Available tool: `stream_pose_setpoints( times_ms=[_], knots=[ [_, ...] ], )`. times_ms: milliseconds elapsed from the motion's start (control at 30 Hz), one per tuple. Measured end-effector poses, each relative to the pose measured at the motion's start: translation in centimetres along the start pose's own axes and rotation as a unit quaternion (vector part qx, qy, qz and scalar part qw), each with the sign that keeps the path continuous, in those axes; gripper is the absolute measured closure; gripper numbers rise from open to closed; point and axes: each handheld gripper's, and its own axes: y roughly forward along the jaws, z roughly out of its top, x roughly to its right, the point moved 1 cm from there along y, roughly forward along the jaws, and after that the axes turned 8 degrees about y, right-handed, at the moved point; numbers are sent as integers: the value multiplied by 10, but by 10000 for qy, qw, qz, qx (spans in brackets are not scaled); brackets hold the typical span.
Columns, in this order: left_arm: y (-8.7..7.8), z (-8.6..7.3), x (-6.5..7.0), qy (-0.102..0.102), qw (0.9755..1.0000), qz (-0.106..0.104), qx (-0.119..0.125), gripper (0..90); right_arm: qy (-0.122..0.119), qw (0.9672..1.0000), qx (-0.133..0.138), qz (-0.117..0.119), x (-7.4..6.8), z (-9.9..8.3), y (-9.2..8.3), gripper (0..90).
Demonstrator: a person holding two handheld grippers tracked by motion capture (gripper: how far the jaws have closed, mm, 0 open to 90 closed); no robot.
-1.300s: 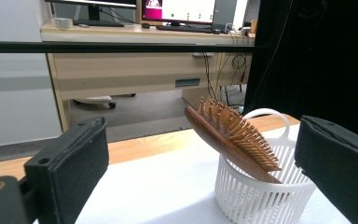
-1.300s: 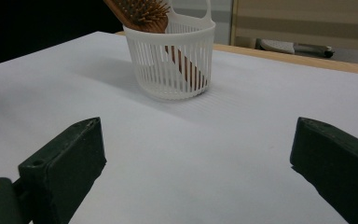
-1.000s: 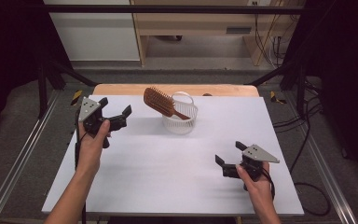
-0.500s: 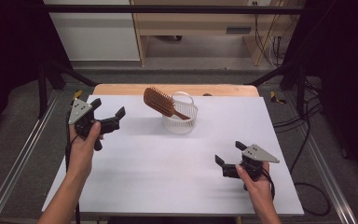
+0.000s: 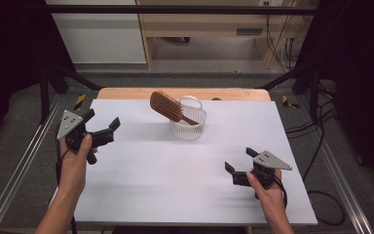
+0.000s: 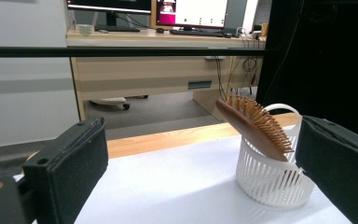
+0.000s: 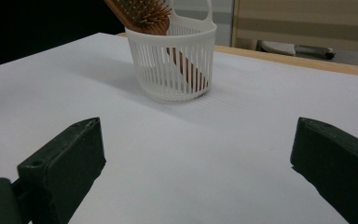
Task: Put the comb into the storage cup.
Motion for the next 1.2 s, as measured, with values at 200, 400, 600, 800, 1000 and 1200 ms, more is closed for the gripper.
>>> stream_pose_setpoints(
  times_ms=[200, 400, 600, 800, 1000, 1200],
  knots=[
    [-13, -3, -1, 77, 10000, 10, -24, 26, -9, 10000, 0, -17, 0, 0, 0, 32],
    [-23, -14, -5, 45, 9999, 38, -86, 26, 6, 10000, -9, -21, 1, 0, 0, 32],
    [-33, -28, -8, -5, 9999, 81, -134, 26, 15, 10000, -10, -29, 1, 0, 0, 32],
    [-38, -35, -9, -113, 9999, 90, -94, 26, -1, 10000, -25, -24, 0, -1, 0, 32],
    [-41, -44, -6, -29, 9999, 118, -28, 26, 22, 10000, -29, -48, 1, -2, 0, 32],
    [-46, -52, -4, 38, 9999, 158, 0, 26, -2, 10000, -26, -48, 0, -2, 0, 33]
  ],
)
